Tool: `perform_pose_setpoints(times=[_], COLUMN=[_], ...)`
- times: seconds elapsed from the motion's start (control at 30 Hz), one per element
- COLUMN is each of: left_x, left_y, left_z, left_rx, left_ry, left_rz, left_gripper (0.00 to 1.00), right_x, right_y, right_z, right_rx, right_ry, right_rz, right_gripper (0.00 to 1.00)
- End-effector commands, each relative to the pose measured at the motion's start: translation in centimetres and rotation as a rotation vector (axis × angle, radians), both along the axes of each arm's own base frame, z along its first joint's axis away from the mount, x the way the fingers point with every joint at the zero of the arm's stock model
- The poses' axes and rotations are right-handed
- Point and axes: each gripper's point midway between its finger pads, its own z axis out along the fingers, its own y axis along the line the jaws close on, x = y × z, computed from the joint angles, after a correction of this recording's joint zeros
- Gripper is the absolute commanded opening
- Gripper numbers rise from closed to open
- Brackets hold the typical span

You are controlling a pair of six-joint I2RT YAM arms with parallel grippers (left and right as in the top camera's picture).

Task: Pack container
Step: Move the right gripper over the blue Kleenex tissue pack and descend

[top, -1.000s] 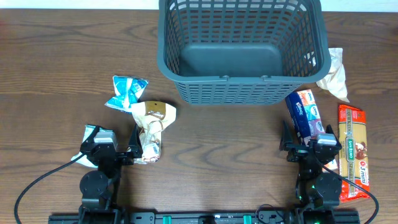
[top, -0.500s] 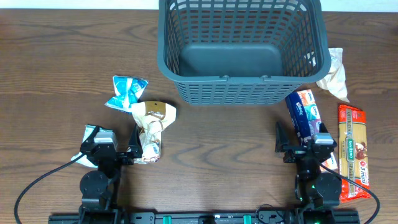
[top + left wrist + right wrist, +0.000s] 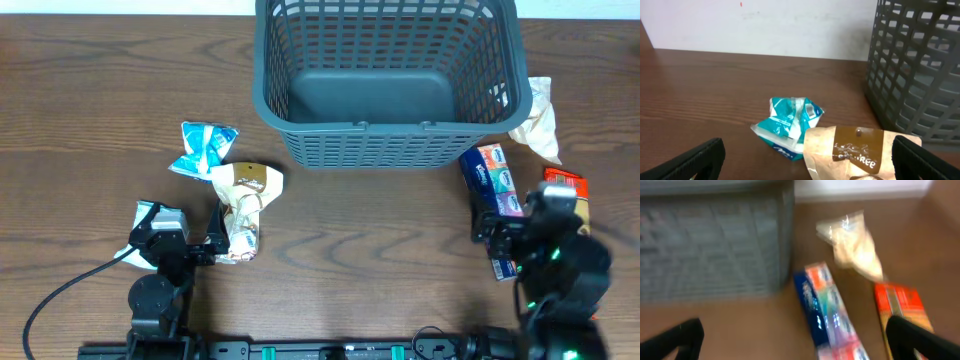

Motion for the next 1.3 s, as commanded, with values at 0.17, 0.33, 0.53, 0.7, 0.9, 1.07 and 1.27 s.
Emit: perform_pose_setpoints(times=[0.17, 0.33, 0.53, 0.7, 0.9, 1.07, 1.27], left_x=[-0.2, -0.2, -0.2, -0.2, -0.2, -0.2, -0.2], left_y=[-0.1, -0.1, -0.1, -0.1, -0.1, -0.1, -0.1], left_z=[-1.7, -1.7, -1.7, -1.7, -1.7, -1.7, -1.7], left_rx=[-0.002, -0.002, -0.002, -0.002, -0.001, -0.002, -0.001], left_ry=[0.053, 0.053, 0.053, 0.053, 0.053, 0.053, 0.053], left_rz=[-0.004, -0.004, -0.004, -0.004, -0.004, -0.004, -0.003], left_gripper=[0.99, 0.99, 0.99, 0.99, 0.99, 0.99, 0.99], right_x=[-1.4, -2.9, -4.1, -2.6, 0.3, 3.7, 4.8], right_y=[-0.2, -0.7, -2.4, -3.5, -3.7, -5.3, -5.4], right_z=[3.1, 3.9, 3.1, 1.7, -1.7, -3.7, -6.4], right_rx=[-0.026, -0.037, -0.191, -0.307, -0.313, -0.351, -0.333], right_ry=[0.36, 0.472, 0.582, 0.679, 0.816, 0.842, 0.922], right_rz=[0.054, 0.031, 0.059, 0.143, 0.253, 0.219, 0.259], right_gripper=[0.99, 0.99, 0.99, 0.99, 0.99, 0.99, 0.99])
